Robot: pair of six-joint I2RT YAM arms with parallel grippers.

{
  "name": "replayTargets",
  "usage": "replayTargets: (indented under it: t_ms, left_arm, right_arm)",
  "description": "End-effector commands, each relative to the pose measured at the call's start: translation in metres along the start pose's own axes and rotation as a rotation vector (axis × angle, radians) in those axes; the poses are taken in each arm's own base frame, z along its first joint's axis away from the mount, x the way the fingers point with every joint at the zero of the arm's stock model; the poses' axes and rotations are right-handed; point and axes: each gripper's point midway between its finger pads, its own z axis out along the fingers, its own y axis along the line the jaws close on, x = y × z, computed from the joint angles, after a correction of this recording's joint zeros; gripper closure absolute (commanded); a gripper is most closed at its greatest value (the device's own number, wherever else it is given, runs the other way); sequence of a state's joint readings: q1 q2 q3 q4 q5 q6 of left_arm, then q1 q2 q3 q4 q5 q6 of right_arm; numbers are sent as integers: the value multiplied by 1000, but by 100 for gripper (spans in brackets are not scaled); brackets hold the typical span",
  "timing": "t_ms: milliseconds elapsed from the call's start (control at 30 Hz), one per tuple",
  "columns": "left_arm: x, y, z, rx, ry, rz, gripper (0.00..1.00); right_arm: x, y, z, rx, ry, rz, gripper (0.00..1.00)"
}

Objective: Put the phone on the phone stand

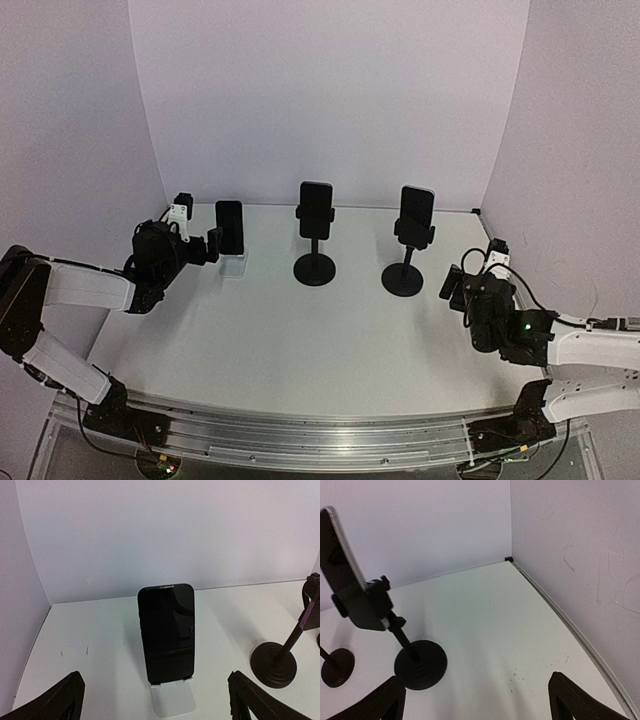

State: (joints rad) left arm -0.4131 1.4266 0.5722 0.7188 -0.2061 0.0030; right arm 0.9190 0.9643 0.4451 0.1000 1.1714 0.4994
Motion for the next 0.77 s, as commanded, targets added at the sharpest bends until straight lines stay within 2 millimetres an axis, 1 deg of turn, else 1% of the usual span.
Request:
replayTargets:
  t_ms: [0,67,100,133,167,200,267,300,367,400,467,500,567,733]
  left_arm:
    - [20,28,-17,-76,109,-27,0]
    - [27,44,-22,-76,156,-78,0]
    - [31,48,-24,-50,183,-110,0]
    - [37,50,-27,-10,222,-141,0]
    - [39,54,-32,4,248,-161,1]
    - [44,61,-36,-26,277,-181,0]
    - [49,82,-48,-152,306,-215,0]
    - [54,90,-53,-197,320,-228,0]
    - [66,101,-66,-251,349,-230,0]
    - [69,103,-71,-259,353,-214,0]
    - [81,103,-81,-251,381,-168,0]
    - [85,103,-85,-251,396,-158,0]
    - [86,107,-90,-277,385,-160,0]
    - [85,112,-93,-294,349,-143,0]
  right_arm:
    - [-11,-1,39,-75,148,-6,2]
    - [-1,-4,64,-113,255,-7,2]
    - [9,-4,74,-138,314,-12,2]
    - [17,-9,86,-133,358,-17,2]
    - [22,-16,94,-114,381,-34,2]
    - [28,-23,101,-96,398,-66,2]
    - [35,-35,109,-85,408,-78,2]
    - [39,-45,114,-89,412,-44,2]
    - [41,-62,121,-105,403,52,2]
    - [44,-72,122,-103,398,89,2]
    - [37,-85,126,-110,340,139,2]
    - [36,-86,126,-123,321,140,2]
    - [35,-90,128,-143,298,127,2]
    - [36,-87,135,-188,289,109,2]
